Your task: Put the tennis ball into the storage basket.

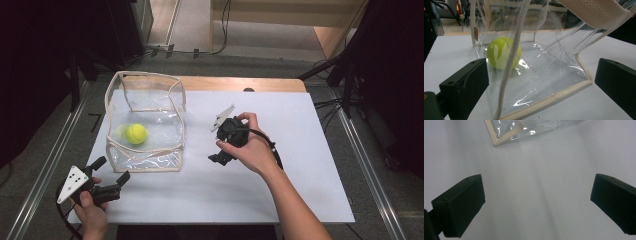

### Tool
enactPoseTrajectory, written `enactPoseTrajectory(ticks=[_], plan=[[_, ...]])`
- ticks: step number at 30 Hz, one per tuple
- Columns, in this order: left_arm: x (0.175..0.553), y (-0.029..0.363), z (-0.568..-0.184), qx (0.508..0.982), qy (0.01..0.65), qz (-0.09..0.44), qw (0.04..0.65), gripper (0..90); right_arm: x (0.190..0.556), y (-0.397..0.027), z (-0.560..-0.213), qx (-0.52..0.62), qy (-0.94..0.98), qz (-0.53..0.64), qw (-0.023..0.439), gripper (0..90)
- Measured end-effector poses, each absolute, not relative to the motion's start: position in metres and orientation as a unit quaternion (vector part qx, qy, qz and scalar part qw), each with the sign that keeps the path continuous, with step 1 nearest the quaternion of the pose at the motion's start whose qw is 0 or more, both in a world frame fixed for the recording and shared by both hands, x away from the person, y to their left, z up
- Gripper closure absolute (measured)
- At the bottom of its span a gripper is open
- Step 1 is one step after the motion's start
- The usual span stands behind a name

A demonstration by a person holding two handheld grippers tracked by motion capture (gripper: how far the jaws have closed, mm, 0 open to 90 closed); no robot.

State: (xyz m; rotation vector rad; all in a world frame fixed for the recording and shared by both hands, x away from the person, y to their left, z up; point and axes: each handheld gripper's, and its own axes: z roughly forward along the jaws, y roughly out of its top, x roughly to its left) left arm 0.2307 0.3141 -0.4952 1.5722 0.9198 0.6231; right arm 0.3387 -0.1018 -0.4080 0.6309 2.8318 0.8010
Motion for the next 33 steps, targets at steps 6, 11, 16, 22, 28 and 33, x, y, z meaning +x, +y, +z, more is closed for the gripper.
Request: enactPoseTrajectory(ticks=[6,11,16,22,28,33], plan=[[0.231,0.314,-0.495,0.671,0.392,0.266,0.57,0.0,0.334,-0.111,-0.414,0.214,0.934,0.276,0.071,0.0],[0.231,0.313,-0.495,0.672,0.391,0.267,0.569,0.0,0.33,-0.119,-0.417,0.217,0.93,0.287,0.072,0.0],[0.231,0.313,-0.495,0.673,0.391,0.268,0.568,0.0,0.326,-0.127,-0.42,0.223,0.928,0.29,0.073,0.0],[0.231,0.313,-0.495,0.673,0.391,0.27,0.567,0.0,0.321,-0.138,-0.422,0.232,0.923,0.297,0.077,0.0],[0.231,0.312,-0.495,0.675,0.39,0.272,0.565,0.0,0.317,-0.15,-0.426,0.242,0.918,0.304,0.077,0.0],[0.23,0.312,-0.495,0.676,0.39,0.273,0.563,0.0,0.313,-0.16,-0.427,0.249,0.914,0.309,0.08,0.0]])
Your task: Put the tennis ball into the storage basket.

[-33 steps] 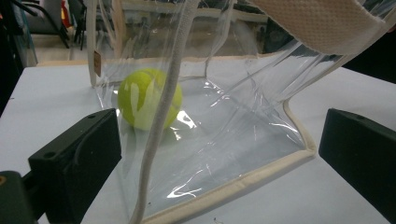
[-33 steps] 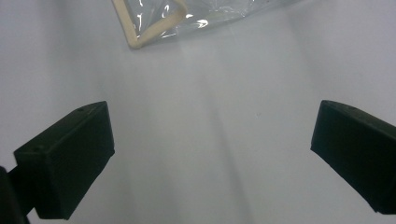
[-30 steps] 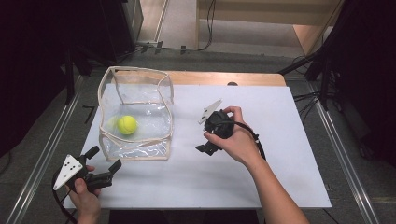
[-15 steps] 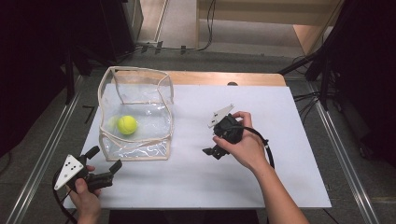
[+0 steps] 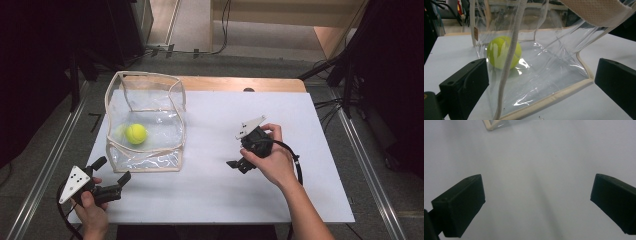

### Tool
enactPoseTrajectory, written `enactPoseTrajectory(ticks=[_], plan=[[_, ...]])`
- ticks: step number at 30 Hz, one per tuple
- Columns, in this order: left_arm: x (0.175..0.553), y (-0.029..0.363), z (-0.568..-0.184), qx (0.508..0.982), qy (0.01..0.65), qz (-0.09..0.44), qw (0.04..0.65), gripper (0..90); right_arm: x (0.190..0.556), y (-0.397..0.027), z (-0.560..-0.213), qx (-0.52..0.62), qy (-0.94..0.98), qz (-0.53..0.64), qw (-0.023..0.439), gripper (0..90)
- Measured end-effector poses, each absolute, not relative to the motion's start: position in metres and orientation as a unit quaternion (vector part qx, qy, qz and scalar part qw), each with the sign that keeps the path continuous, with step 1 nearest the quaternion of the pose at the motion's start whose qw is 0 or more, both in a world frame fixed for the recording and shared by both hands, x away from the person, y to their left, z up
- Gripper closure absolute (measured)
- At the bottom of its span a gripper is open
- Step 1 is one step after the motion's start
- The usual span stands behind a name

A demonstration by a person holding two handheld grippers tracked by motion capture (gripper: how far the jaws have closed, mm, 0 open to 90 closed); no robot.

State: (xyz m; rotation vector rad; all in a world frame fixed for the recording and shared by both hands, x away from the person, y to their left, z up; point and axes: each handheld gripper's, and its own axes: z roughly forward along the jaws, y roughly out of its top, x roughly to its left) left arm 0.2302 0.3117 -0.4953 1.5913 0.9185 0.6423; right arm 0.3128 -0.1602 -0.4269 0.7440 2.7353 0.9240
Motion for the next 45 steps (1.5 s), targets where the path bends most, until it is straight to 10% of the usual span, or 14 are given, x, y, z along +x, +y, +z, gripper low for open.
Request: enactPoseTrajectory(ticks=[45], plan=[[0.229,0.309,-0.496,0.682,0.387,0.279,0.555,0.0,0.272,-0.247,-0.47,0.331,0.858,0.381,0.097,0.0]])
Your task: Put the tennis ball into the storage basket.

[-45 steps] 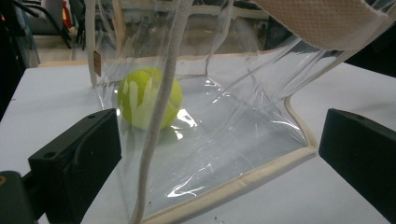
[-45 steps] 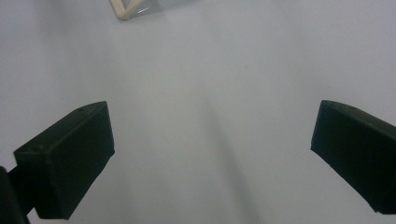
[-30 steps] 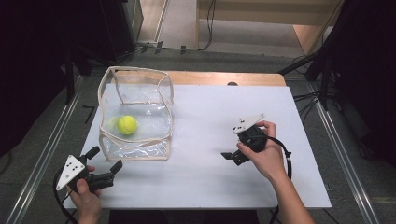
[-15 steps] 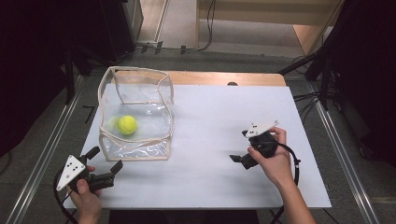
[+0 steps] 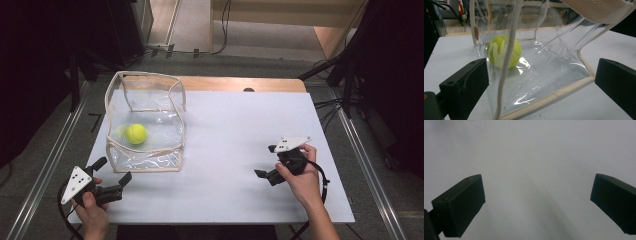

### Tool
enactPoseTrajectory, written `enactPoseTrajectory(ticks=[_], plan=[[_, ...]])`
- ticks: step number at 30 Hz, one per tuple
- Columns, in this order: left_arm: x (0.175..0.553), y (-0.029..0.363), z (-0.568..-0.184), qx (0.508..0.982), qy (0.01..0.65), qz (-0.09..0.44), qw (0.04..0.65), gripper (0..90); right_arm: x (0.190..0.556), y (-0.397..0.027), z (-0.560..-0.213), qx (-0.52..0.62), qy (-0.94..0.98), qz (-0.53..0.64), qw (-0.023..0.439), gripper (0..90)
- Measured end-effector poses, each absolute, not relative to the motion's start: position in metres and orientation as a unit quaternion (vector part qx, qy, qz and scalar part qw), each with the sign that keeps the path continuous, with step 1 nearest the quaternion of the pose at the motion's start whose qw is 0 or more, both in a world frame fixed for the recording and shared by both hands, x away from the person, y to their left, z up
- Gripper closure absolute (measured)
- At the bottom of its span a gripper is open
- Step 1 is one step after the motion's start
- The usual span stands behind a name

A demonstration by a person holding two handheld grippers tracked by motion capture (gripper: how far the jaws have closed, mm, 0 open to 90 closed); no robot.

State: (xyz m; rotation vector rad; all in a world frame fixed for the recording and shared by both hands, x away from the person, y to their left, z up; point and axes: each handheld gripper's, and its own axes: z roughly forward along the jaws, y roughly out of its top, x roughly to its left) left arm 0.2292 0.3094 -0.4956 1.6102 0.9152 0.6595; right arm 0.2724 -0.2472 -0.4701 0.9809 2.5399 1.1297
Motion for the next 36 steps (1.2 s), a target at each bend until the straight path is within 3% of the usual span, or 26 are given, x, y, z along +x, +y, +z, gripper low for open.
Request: enactPoseTrajectory(ticks=[17,36], plan=[[0.229,0.308,-0.496,0.683,0.389,0.283,0.551,0.0,0.254,-0.283,-0.486,0.372,0.815,0.428,0.117,0.0],[0.228,0.31,-0.495,0.679,0.391,0.279,0.556,0.0,0.232,-0.317,-0.5,0.407,0.759,0.477,0.176,0.0]])
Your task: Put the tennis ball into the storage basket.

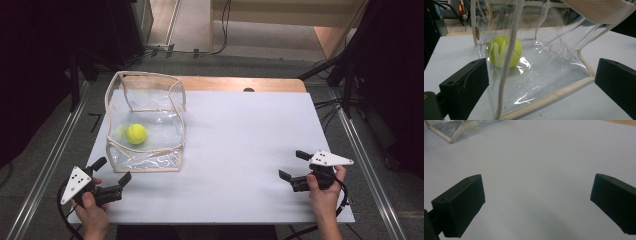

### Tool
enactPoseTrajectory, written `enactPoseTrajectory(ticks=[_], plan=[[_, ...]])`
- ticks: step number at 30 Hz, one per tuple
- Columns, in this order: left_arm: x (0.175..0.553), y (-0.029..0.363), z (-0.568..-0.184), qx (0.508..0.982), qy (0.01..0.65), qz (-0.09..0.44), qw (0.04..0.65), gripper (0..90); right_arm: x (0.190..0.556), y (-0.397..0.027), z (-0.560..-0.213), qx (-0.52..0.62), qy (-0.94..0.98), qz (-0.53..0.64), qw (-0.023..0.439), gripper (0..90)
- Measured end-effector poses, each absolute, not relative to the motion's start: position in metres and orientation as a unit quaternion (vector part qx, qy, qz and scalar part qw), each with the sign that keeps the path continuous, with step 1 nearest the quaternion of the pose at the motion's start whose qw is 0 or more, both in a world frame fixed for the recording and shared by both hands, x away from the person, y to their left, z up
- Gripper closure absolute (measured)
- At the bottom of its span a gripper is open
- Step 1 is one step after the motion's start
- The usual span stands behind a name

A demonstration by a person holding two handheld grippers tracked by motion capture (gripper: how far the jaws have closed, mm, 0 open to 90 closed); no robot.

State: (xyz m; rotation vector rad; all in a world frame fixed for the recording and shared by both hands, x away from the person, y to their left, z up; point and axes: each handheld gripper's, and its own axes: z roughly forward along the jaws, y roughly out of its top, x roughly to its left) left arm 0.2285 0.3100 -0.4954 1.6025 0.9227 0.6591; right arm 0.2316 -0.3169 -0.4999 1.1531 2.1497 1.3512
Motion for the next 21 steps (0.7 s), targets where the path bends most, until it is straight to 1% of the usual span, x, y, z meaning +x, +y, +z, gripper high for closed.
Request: enactPoseTrajectory(ticks=[11,21], plan=[[0.228,0.31,-0.495,0.678,0.391,0.279,0.556,0.0,0.224,-0.338,-0.505,0.422,0.732,0.497,0.196,0.0],[0.228,0.311,-0.495,0.678,0.39,0.278,0.557,0.0,0.226,-0.341,-0.516,0.433,0.724,0.498,0.2,0.0]])
